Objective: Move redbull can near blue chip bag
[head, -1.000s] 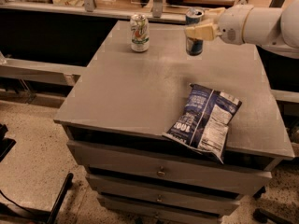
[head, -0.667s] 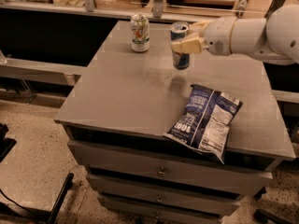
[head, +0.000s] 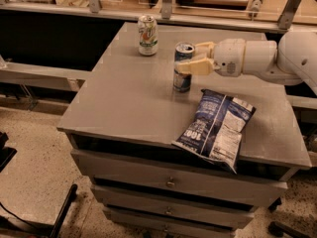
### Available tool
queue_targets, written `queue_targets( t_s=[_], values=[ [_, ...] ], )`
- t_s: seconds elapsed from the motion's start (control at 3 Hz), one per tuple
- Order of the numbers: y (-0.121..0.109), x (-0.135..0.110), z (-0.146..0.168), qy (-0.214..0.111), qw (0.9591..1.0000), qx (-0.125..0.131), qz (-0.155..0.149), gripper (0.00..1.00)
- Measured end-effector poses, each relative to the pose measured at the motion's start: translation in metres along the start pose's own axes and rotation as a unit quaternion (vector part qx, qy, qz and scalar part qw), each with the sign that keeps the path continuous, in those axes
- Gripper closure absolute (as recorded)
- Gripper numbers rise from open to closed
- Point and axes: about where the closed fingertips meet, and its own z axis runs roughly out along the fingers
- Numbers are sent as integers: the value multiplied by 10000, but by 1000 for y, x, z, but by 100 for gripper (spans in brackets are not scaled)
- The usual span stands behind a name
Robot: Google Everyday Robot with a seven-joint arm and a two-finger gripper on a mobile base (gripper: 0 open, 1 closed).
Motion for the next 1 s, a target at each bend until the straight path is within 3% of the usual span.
queue_targets(
  t_s=[0.33,0.67,1.0],
  values=[
    [22,5,-30,-171,9993,-328,-29,35],
    [35,7,-66,54,9996,-234,-128,13],
    [36,6,-66,50,9996,-241,-130,0]
  ],
)
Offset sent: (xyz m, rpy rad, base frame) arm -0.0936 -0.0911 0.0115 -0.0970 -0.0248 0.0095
